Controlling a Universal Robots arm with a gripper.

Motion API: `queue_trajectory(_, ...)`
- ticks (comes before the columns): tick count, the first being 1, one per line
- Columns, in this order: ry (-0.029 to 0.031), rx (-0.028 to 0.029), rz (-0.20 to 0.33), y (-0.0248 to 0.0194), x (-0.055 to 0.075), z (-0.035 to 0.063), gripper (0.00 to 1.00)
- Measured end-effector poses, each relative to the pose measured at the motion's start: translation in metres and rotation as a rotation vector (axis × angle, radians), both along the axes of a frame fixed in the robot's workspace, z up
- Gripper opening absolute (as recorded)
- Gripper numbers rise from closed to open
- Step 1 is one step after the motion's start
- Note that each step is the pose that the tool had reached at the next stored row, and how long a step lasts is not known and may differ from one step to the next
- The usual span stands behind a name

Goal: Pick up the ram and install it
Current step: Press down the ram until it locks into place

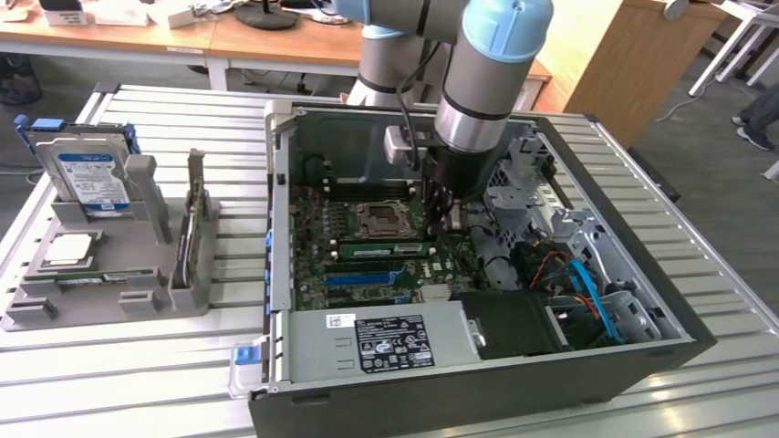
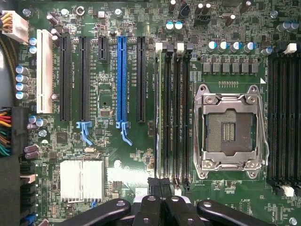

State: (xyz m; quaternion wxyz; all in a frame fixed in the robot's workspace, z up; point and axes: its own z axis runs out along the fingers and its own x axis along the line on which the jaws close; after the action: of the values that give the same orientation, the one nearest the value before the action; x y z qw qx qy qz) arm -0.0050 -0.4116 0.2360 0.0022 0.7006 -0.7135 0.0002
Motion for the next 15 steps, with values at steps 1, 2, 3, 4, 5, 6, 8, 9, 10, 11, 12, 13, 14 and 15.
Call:
queue_trajectory(1, 0.0, 0.0, 0.0, 0.0, 0.0, -0.0006, 0.11)
queue_trajectory(2, 0.0, -0.0001, 0.0, 0.0, 0.0, -0.0011, 0.11)
queue_trajectory(3, 0.0, 0.0, 0.0, 0.0, 0.0, -0.0016, 0.11)
queue_trajectory(4, 0.0001, -0.0001, 0.0, 0.0, 0.0, -0.002, 0.11)
queue_trajectory(5, 0.0001, -0.0003, 0.0, -0.0001, 0.0, -0.0021, 0.11)
queue_trajectory(6, 0.0002, -0.0003, 0.0, -0.0001, 0.0, -0.0021, 0.11)
queue_trajectory(8, 0.0001, -0.0003, 0.0, 0.0, 0.0, -0.0021, 0.11)
queue_trajectory(9, -0.0001, 0.0002, 0.0, 0.0003, 0.0, -0.0023, 0.11)
queue_trajectory(10, 0.0, 0.0002, 0.0, 0.0009, 0.0, -0.0024, 0.11)
queue_trajectory(11, 0.0, 0.0001, 0.0, 0.0015, 0.0, -0.0023, 0.11)
queue_trajectory(12, 0.0, -0.0001, 0.0, 0.002, 0.0, -0.0023, 0.11)
queue_trajectory(13, 0.0, -0.0001, 0.0, 0.0021, 0.0001, -0.0023, 0.11)
queue_trajectory(14, 0.0, -0.0001, 0.0, 0.0021, 0.0001, -0.0023, 0.11)
queue_trajectory(15, 0.0, 0.0, 0.0, 0.0021, 0.0, -0.0023, 0.11)
